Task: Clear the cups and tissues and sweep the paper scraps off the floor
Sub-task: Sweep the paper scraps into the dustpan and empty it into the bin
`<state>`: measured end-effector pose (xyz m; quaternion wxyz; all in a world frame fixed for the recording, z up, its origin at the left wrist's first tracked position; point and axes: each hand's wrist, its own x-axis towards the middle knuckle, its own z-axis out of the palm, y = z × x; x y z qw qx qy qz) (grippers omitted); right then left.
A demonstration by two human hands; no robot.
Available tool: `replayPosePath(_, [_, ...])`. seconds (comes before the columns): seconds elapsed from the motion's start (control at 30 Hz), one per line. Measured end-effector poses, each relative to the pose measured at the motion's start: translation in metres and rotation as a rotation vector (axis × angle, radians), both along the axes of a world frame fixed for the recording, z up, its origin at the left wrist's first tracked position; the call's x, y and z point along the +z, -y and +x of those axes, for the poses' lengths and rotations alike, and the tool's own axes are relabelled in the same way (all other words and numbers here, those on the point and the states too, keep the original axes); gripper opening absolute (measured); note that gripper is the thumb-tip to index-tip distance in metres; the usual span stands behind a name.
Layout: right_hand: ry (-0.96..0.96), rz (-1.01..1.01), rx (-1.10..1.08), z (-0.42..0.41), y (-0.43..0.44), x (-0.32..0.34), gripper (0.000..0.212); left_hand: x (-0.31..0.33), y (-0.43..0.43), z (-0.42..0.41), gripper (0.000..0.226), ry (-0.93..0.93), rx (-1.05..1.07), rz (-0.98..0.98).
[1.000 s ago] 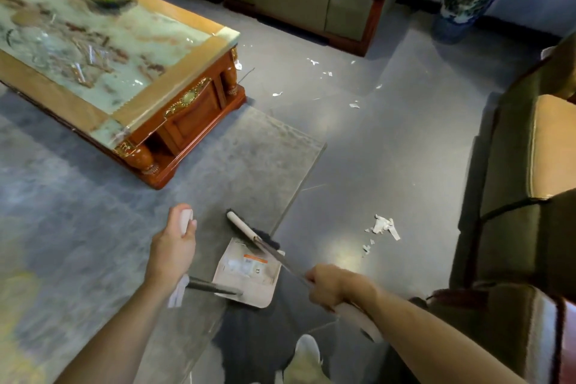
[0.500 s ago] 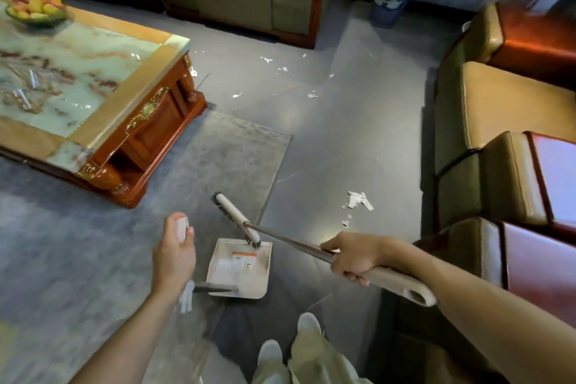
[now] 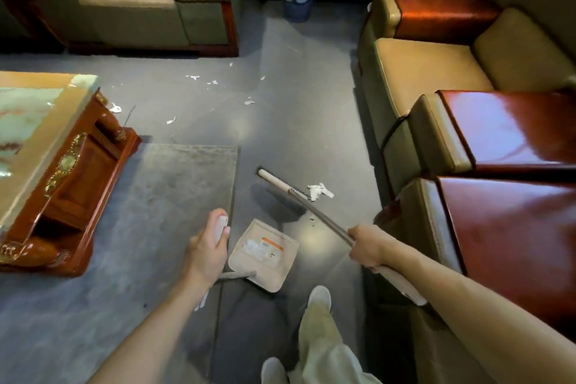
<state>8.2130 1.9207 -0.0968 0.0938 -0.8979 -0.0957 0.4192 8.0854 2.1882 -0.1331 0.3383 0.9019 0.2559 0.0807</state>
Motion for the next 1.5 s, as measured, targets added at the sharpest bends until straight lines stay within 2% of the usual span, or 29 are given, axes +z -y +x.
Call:
replayPosePath(0.1, [0.021,-0.001,-0.088,0.03,0.022,-0.013,0.028,-0.005,0.016,0.04,0.027,-0.034,-0.075,0.019])
replayPosePath(0.33, [-0.008,-0.061,-0.231,0.139,0.048,-0.039,0.03,-0.023,0.032,0.14,0.028,-0.098,-0.161,0.008])
replayPosePath(0.5, [-0.091,-0.125,-0.164,0.18,0.041,-0.055,0.031,-0.028,0.019,0.186,0.031,-0.079,-0.135,0.029])
replayPosePath(0.6, [-0.145,-0.157,0.028,0.169,0.027,-0.06,0.035,-0.032,0.024,0.212,0.026,-0.071,-0.113,0.053])
replayPosePath(0.67, [-0.179,-0.119,0.075,0.159,0.019,-0.06,0.036,-0.033,0.033,0.228,0.026,-0.069,-0.112,0.065])
replayPosePath(0.87, [-0.341,0.117,-0.217,0.192,0.044,-0.003,0.039,-0.029,0.041,0.249,0.026,-0.087,-0.129,0.07])
replayPosePath(1.03, [-0.302,0.118,-0.202,0.208,0.046,0.028,0.041,-0.018,0.04,0.266,0.026,-0.079,-0.116,0.035])
replayPosePath(1.13, [-0.287,0.114,-0.283,0.228,0.04,0.029,0.042,-0.005,0.035,0.287,0.025,-0.05,-0.083,0.014])
replayPosePath(1.37, [-0.094,0.121,-0.401,0.309,0.015,-0.008,0.037,0.003,0.009,0.368,0.026,-0.014,-0.017,-0.013])
replayPosePath(1.5, [-0.046,0.089,-0.388,0.368,-0.003,-0.035,0.034,-0.006,-0.013,0.426,0.026,-0.04,-0.004,-0.037])
